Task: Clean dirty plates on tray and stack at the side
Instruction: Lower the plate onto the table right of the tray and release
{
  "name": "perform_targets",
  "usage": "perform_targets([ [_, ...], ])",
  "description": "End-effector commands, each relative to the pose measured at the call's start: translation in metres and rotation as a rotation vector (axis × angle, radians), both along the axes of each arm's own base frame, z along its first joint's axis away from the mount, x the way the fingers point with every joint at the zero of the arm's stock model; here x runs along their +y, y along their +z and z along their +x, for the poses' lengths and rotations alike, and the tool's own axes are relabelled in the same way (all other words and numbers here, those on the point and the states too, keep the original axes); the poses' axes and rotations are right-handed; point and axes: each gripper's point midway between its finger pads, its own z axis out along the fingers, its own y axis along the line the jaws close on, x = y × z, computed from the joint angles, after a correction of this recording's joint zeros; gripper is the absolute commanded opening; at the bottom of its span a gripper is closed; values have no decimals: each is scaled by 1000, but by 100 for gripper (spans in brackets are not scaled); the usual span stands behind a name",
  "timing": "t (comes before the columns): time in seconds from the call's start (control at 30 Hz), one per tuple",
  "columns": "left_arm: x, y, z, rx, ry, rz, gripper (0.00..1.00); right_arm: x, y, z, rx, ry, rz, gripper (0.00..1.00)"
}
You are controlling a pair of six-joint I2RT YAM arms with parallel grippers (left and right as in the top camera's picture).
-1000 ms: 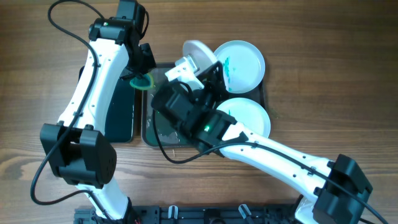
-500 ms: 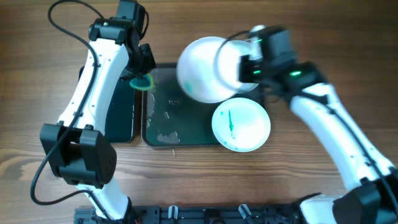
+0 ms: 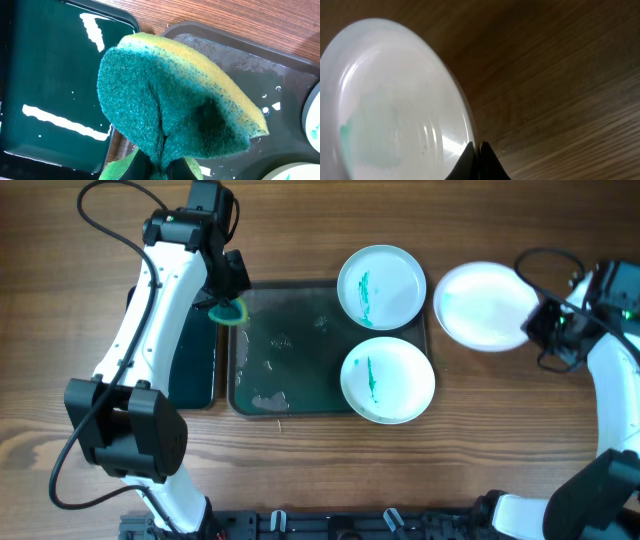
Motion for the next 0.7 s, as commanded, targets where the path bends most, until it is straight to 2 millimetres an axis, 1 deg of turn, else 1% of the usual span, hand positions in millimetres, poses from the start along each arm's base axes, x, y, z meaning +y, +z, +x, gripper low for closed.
perform_targets([
  [0.0, 3, 3, 2, -11, -3, 17, 4, -12, -21, -9, -5, 0, -68, 4],
  [0.03, 3, 3, 3, -12, -3, 16, 4, -17, -29, -11, 0, -12, -98, 4],
  [0.07, 3, 3, 3, -12, -3, 16, 4, -17, -38, -11, -4, -8, -107, 4],
  [0.17, 3, 3, 4, -19, -3, 15, 4, -16, -62, -13, 7, -2, -103, 4],
  [0.2, 3, 4, 5, -22, -3, 15, 4, -16, -73, -11, 14, 3, -101, 4],
  [0.3, 2, 4, 8, -34, -3, 12, 4, -15, -89, -4, 11, 24, -89, 4],
  [0.37, 2, 4, 9, -37, -2, 12, 4, -12, -93, 0, 4, 32, -72, 9],
  [0.47, 2, 4, 9, -37, -2, 12, 4, -9, -90, -2, 18, 49, -61, 16],
  [0.5, 2, 4, 9, -37, -2, 12, 4, -3, -84, -2, 20, 94, -40, 19],
  [0.53, 2, 4, 8, -37, -3, 12, 4, 0, -76, -1, 19, 108, -24, 24],
  [0.6, 2, 4, 8, -36, -4, 8, 4, 8, -48, -1, 13, 127, 17, 27],
  [0.67, 0, 4, 8, -34, -6, 0, 4, 23, -21, 1, -24, 216, 55, 33],
])
